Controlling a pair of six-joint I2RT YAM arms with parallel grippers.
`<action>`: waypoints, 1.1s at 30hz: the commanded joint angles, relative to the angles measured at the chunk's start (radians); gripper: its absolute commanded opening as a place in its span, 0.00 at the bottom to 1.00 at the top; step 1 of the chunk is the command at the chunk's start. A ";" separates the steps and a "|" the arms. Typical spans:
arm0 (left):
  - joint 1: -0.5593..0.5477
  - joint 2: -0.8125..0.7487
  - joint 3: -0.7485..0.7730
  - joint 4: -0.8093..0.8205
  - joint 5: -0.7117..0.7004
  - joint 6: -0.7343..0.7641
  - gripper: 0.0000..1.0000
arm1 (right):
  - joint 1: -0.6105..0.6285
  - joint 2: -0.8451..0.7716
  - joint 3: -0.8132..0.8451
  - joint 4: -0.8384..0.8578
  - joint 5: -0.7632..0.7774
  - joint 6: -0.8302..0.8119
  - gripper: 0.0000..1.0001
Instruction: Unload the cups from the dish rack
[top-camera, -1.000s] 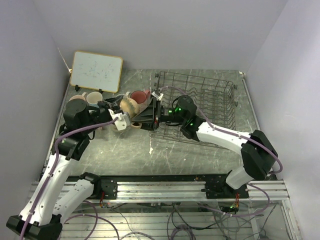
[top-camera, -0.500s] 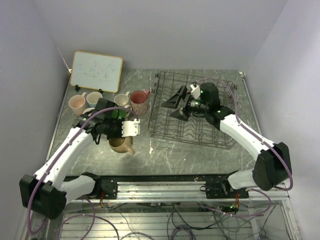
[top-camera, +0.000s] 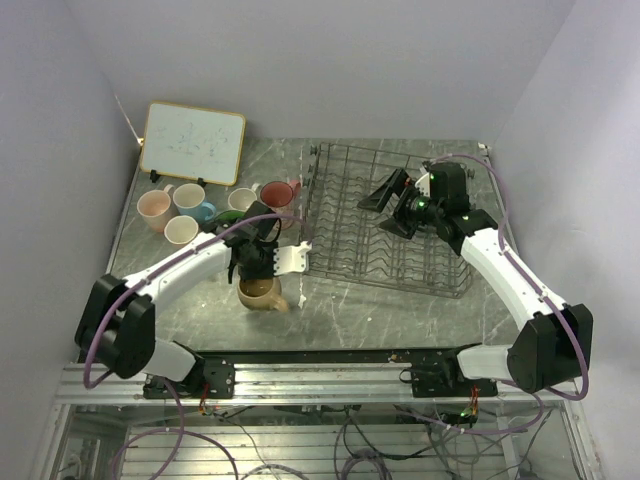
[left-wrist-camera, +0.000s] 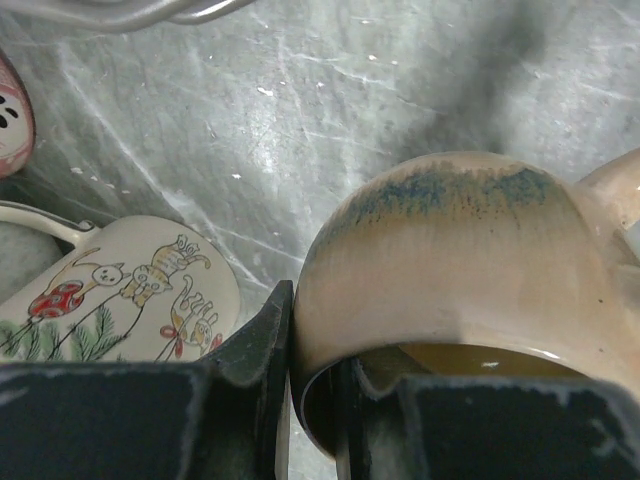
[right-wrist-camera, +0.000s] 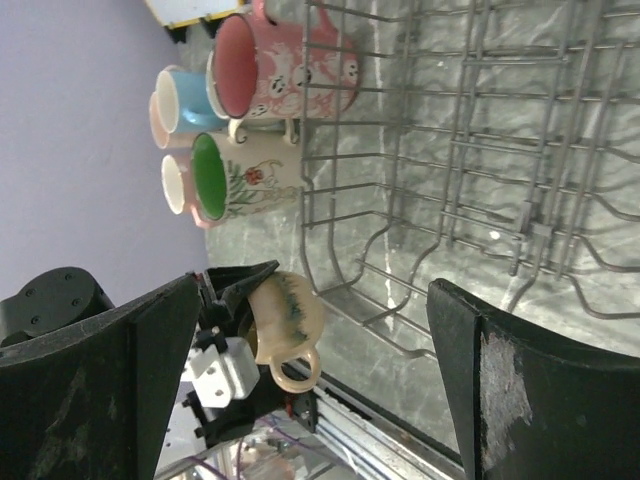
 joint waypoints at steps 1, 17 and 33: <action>-0.025 0.053 0.027 0.110 -0.045 -0.109 0.07 | -0.010 -0.029 0.034 -0.074 0.094 -0.071 0.97; -0.068 0.116 -0.011 0.210 -0.124 -0.193 0.44 | -0.016 -0.060 0.045 -0.160 0.244 -0.155 0.98; -0.004 -0.277 0.102 0.090 -0.188 -0.221 0.99 | -0.017 -0.174 0.056 -0.262 0.632 -0.256 1.00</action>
